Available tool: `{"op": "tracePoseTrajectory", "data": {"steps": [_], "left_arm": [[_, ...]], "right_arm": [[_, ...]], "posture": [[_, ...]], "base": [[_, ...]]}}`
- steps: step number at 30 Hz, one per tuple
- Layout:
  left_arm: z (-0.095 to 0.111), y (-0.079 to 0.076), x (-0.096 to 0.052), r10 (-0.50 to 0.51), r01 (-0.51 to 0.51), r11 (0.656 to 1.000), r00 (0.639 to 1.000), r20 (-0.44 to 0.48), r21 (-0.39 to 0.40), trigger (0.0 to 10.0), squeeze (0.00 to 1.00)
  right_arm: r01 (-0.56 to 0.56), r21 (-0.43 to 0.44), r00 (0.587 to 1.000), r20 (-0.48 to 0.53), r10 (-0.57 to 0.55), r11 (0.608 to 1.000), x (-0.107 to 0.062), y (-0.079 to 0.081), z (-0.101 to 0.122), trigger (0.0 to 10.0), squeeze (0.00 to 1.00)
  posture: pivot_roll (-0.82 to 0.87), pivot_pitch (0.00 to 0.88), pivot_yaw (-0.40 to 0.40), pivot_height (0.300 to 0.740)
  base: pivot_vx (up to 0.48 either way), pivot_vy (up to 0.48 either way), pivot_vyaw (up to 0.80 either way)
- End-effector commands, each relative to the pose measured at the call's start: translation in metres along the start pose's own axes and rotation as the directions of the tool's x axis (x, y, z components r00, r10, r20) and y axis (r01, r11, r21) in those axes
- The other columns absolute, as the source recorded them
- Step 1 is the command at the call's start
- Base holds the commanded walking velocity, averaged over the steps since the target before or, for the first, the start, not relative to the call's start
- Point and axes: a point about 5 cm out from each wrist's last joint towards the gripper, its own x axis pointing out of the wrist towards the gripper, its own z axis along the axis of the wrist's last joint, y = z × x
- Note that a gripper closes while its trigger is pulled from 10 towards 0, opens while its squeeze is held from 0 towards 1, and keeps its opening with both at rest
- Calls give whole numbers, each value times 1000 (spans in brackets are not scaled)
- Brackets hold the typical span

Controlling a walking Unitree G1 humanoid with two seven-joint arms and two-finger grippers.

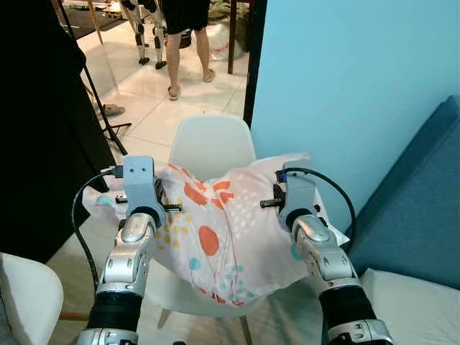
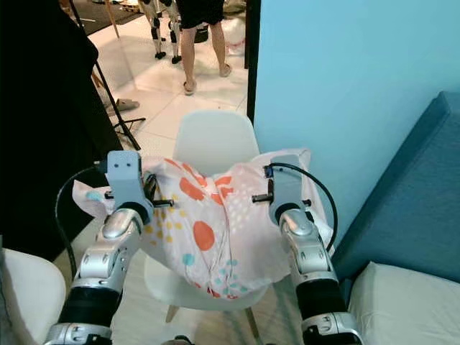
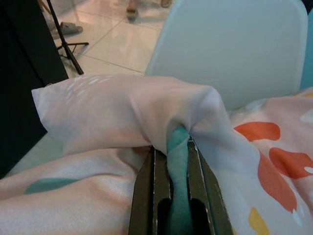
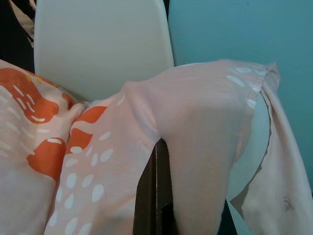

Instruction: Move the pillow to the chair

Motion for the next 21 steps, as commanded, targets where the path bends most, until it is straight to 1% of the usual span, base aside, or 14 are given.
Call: {"op": "tracePoseTrajectory", "data": {"steps": [1,11,14,21], "left_arm": [[2,-2,0,-16,16,1000,1000,9,24,10000,0],[-4,-1,1,-24,25,999,1000,-15,44,10000,0],[-2,4,4,-7,7,998,1000,-13,54,10000,0],[0,7,6,9,-9,998,1000,-3,61,10000,0]], "right_arm": [[-24,-10,1000,17,24,1000,2,6,6,10000,0],[-42,-33,999,-26,41,999,6,8,2,10000,0],[-61,-48,997,-59,58,997,9,10,0,10000,0],[-65,-68,997,-55,61,996,11,9,3,10000,0]], "posture": [[46,74,23,656],[44,89,23,656],[38,116,16,651],[35,148,7,646]], "base": [[0,0,0],[0,0,0],[0,0,0],[0,0,0]]}}
